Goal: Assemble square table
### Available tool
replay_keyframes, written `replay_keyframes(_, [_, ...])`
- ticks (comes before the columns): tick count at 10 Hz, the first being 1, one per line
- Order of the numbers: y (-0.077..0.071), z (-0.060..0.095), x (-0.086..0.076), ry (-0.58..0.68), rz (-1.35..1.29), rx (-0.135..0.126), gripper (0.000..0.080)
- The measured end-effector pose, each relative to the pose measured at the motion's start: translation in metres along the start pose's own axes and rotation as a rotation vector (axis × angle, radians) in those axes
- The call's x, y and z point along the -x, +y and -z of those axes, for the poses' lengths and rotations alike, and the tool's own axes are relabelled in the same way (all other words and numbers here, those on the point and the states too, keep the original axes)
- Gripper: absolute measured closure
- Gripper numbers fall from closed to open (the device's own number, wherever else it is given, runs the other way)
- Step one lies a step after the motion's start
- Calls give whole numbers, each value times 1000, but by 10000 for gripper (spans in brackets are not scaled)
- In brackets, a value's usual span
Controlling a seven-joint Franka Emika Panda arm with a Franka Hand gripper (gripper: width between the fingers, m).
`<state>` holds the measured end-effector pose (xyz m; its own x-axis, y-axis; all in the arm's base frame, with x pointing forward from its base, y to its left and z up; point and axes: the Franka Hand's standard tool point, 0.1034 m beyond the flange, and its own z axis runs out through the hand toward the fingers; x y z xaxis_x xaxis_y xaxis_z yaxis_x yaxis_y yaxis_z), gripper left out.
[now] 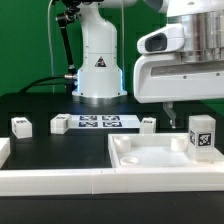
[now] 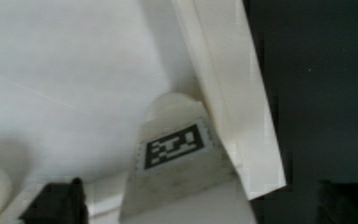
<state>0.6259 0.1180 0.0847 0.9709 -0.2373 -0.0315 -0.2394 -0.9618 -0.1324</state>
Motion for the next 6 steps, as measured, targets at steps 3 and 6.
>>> replay_keyframes(3, [0,0,0,0,185,0,151])
replay_keyframes(6, [2,-1,0,-2,302,0,286])
